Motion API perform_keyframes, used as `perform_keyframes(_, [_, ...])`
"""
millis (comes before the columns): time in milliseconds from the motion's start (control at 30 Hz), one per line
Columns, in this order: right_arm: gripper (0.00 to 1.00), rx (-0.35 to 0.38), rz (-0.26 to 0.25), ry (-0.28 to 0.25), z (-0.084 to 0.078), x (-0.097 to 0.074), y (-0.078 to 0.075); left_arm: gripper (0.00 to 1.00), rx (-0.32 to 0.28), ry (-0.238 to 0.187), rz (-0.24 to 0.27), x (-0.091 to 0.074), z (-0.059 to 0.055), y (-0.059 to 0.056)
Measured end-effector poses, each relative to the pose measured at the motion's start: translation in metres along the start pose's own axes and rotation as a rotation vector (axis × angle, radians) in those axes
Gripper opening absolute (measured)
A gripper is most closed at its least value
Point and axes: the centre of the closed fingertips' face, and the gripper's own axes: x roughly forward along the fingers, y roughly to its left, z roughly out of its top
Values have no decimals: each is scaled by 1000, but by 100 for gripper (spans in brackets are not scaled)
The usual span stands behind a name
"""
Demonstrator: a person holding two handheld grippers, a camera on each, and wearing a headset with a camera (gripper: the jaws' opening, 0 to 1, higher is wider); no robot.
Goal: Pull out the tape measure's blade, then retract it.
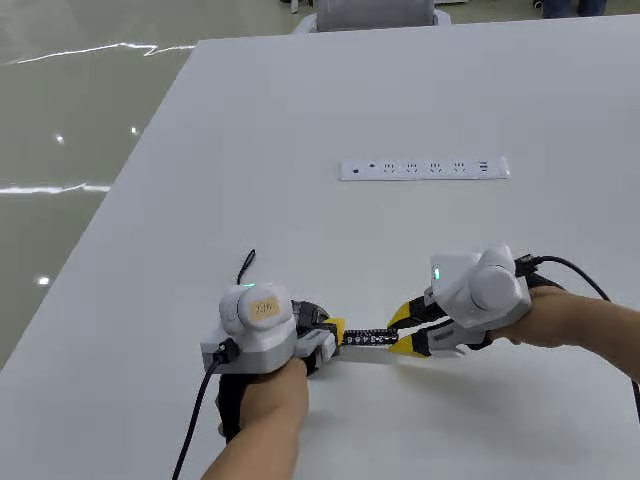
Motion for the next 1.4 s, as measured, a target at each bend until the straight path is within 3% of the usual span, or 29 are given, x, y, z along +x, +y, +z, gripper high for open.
perform_keyframes(1400, [14,-8,15,-10,19,24,0,61,-4,3,-14,-2,0,1])
